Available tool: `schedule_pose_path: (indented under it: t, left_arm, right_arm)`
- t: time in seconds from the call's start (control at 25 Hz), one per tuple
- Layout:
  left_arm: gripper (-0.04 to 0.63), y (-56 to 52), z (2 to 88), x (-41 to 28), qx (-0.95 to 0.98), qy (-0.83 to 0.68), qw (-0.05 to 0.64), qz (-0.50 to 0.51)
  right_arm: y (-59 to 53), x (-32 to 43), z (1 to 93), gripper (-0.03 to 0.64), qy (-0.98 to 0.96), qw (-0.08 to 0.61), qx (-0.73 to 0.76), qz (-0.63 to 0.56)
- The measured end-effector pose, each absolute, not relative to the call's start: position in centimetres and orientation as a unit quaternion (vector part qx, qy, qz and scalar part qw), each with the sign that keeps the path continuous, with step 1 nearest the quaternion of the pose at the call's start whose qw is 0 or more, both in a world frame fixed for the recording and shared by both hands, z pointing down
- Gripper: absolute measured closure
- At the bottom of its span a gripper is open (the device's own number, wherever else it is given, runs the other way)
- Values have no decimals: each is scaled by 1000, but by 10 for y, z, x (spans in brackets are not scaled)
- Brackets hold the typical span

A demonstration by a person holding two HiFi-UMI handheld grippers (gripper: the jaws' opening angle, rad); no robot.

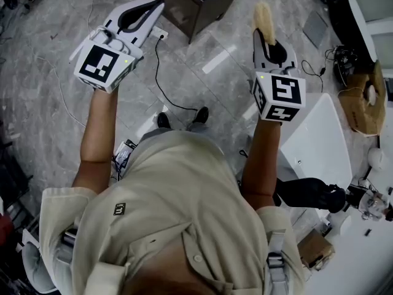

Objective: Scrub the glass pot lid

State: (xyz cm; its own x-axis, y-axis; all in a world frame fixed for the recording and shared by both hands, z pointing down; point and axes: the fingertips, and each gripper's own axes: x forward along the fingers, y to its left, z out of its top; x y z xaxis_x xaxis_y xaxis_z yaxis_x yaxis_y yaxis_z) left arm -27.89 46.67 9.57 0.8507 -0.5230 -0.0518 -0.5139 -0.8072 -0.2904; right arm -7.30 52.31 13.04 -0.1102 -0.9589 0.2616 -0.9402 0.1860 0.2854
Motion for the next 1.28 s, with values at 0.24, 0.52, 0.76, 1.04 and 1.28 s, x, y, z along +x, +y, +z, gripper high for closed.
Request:
schedule_pose_path:
  t: [0.24, 0.52, 0.76, 1.04, 1.28]
  left_arm:
    - [580, 461, 97, -294, -953, 265, 146, -9]
    - [581, 449, 100, -299, -956, 259, 139, 2]
    - [580, 416, 111, -287, -953, 271, 134, -11]
    - [580, 364, 119, -252, -945, 301, 120, -40]
    - [580, 317, 124, -219, -936, 325, 116, -61]
  right_arm:
    - [518, -88, 129, 569, -737, 195, 647, -26]
    - [511, -93, 128, 568, -730, 195, 654, -25]
    - [471, -76, 133, 566, -744, 169, 646, -12]
    - [399, -38, 142, 566, -771, 152, 618, 5]
    - [330, -3, 151, 567, -793, 148, 591, 18]
